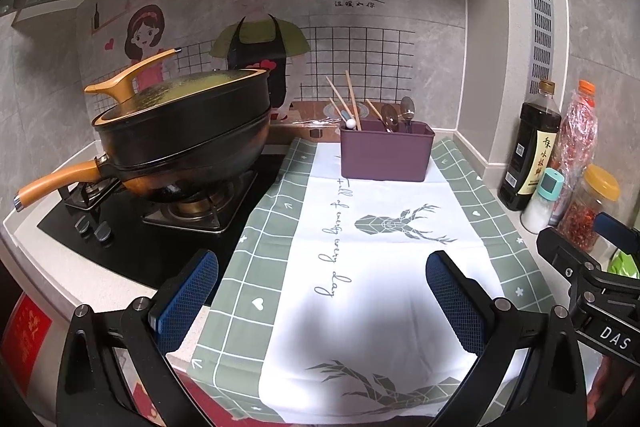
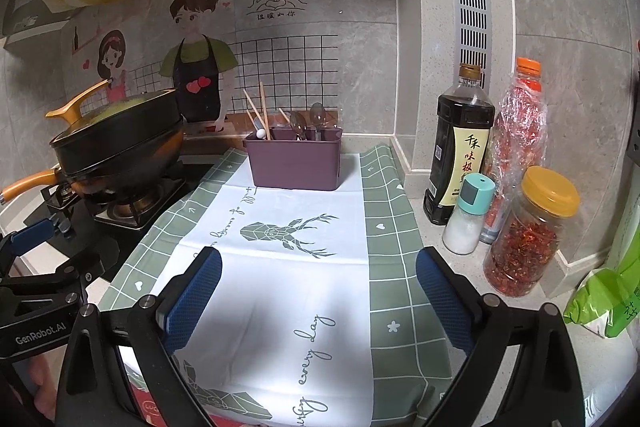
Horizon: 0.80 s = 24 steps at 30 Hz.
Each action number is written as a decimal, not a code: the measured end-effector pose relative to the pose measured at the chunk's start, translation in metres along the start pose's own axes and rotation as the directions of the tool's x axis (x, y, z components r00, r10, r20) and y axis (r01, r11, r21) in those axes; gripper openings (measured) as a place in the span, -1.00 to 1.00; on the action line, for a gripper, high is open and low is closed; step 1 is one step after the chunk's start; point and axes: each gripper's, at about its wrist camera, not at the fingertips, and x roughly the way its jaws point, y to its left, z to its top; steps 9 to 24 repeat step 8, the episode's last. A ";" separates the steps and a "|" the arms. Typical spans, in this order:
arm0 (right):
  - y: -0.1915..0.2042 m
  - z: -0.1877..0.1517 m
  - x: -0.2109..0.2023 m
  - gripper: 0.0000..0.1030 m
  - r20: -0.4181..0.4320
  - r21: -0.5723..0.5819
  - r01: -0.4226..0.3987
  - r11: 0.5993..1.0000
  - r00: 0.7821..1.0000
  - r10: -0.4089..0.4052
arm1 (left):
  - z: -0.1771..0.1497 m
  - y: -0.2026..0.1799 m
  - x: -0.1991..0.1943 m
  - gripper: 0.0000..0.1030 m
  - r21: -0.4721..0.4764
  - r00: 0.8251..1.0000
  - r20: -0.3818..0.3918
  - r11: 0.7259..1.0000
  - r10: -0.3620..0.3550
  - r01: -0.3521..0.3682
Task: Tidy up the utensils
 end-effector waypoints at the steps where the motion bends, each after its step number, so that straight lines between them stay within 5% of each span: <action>1: 0.000 0.000 -0.001 0.88 0.000 -0.003 0.000 1.000 1.000 0.000 | 0.000 0.000 -0.001 1.00 -0.002 1.000 0.001 1.000 0.003 -0.003; 24: -0.002 0.000 -0.001 0.88 -0.005 -0.002 -0.003 1.000 1.000 0.003 | 0.000 -0.005 -0.005 1.00 0.029 0.999 0.030 0.999 0.039 -0.040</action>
